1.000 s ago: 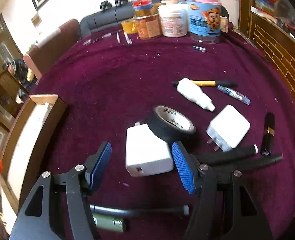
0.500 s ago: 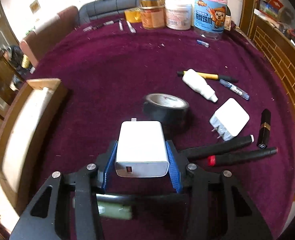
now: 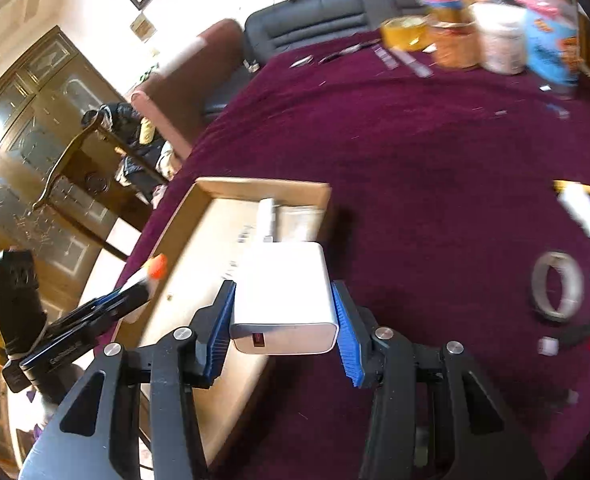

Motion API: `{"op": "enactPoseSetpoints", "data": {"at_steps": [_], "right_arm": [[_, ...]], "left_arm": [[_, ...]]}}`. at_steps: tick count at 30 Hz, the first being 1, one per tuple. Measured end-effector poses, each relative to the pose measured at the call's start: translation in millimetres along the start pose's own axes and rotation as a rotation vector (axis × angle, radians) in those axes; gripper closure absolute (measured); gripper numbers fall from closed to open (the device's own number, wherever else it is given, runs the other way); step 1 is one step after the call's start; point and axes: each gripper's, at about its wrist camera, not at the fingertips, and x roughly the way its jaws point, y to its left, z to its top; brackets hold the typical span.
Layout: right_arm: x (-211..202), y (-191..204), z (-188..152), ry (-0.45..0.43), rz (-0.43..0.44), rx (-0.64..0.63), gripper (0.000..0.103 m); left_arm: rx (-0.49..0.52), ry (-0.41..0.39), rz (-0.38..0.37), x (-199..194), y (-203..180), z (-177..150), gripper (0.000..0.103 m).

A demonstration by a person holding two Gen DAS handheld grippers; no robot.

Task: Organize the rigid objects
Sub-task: 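Lower the bottle into the box with the left gripper while the right drops the charger there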

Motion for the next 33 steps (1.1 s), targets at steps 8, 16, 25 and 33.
{"op": "enactPoseSetpoints", "data": {"at_steps": [8, 16, 25, 33], "right_arm": [[74, 20, 21, 0.064, 0.066, 0.092, 0.058], [89, 22, 33, 0.029, -0.004, 0.089, 0.058], [84, 42, 33, -0.005, -0.039, -0.006, 0.05], [17, 51, 25, -0.163, -0.129, -0.134, 0.05]], "left_arm": [[-0.109, 0.113, -0.013, 61, 32, 34, 0.08], [-0.171, 0.105, -0.035, 81, 45, 50, 0.08], [-0.18, 0.048, -0.042, 60, 47, 49, 0.059], [-0.142, -0.04, 0.006, 1, 34, 32, 0.046]]}}
